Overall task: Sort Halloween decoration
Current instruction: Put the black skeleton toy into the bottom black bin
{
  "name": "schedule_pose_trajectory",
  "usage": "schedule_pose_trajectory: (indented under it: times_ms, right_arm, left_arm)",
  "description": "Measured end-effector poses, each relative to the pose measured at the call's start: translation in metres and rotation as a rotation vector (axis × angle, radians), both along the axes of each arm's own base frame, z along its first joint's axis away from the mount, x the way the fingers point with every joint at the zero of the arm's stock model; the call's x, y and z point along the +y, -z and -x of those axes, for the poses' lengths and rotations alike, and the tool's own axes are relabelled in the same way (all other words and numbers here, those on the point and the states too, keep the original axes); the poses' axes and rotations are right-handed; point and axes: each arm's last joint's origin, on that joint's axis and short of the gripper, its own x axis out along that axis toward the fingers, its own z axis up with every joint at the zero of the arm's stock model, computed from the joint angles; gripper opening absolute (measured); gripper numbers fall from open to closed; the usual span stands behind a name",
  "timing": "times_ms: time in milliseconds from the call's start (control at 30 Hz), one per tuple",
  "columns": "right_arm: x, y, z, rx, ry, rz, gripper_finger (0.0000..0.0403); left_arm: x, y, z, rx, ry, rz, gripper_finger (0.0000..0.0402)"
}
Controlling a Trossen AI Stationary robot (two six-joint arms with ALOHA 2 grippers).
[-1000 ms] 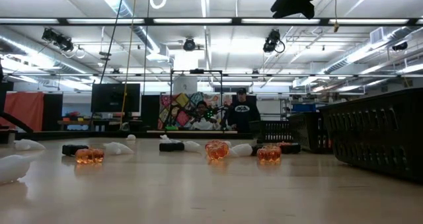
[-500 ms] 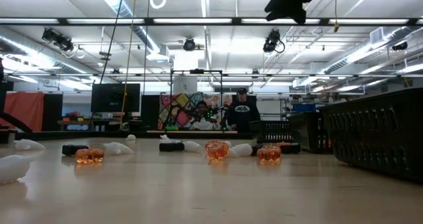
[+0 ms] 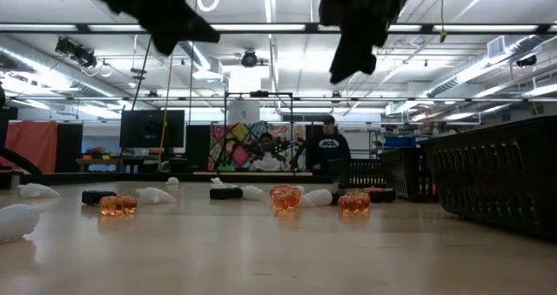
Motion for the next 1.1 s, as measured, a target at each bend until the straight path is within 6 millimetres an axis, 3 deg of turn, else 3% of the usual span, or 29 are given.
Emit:
schedule_pose_trajectory:
  times_ms: [133,233,433,700,867,1100]
  right_arm:
    - [-0.007,0.022,-0.007,0.096,-0.130,0.080,0.0130]
    - [-0.013,0.038,-0.010,0.182,-0.272,0.162,0.0133]
    - [-0.030,0.056,-0.027,0.320,-0.487,0.305,0.0163]
    - [-0.063,0.085,-0.048,0.486,-0.615,0.413,0.0215]
    - [-0.074,0.094,-0.048,0.534,-0.652,0.444,0.0209]
    - [-0.080,0.095,-0.048,0.500,-0.747,0.496,0.0186]
  left_arm:
    - [0.002,0.031,0.008,-0.023,-0.136,0.331,0.0005]
    - [0.003,0.043,0.012,-0.014,-0.207,0.455,0.0006]
    - [0.008,0.050,0.015,0.012,-0.287,0.535,0.0016]
    - [0.008,0.053,0.017,0.026,-0.333,0.584,0.0062]
    - [0.006,0.055,0.019,0.060,-0.314,0.650,0.0067]
    - [-0.006,0.050,0.025,0.084,-0.202,0.565,0.0068]
